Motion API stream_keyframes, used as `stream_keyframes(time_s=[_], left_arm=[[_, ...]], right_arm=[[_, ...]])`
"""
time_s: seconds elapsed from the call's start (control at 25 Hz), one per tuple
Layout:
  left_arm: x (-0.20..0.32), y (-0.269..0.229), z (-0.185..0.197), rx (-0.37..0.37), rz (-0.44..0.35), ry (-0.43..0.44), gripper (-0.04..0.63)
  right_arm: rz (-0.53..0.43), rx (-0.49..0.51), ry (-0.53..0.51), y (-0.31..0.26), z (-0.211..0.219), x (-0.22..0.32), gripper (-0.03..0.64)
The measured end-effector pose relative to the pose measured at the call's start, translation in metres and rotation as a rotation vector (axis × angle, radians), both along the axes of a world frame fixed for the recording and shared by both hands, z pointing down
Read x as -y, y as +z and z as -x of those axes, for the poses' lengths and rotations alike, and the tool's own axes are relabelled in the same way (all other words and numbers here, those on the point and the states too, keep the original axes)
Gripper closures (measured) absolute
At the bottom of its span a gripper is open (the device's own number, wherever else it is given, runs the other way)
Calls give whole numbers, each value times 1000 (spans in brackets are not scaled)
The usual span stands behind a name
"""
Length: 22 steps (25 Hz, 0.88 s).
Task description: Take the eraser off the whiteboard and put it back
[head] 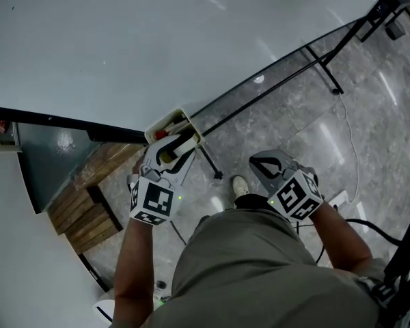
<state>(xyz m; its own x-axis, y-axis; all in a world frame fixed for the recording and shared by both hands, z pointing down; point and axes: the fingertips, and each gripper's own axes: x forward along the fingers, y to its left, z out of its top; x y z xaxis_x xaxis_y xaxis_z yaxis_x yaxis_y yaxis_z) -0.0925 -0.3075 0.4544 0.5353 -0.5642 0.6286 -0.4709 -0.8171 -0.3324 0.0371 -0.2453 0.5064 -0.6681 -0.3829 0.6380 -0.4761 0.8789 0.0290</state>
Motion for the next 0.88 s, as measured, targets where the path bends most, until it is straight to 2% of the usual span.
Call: stream_keyframes(time_s=[0.48,0.88], left_arm=[[3,12,-3,10,39,4,437],[4,18,-5,71,52,-10,437]], right_arm=[[14,-2,-14,4,4,6,615],[14,2,-29,5,11,8,615]])
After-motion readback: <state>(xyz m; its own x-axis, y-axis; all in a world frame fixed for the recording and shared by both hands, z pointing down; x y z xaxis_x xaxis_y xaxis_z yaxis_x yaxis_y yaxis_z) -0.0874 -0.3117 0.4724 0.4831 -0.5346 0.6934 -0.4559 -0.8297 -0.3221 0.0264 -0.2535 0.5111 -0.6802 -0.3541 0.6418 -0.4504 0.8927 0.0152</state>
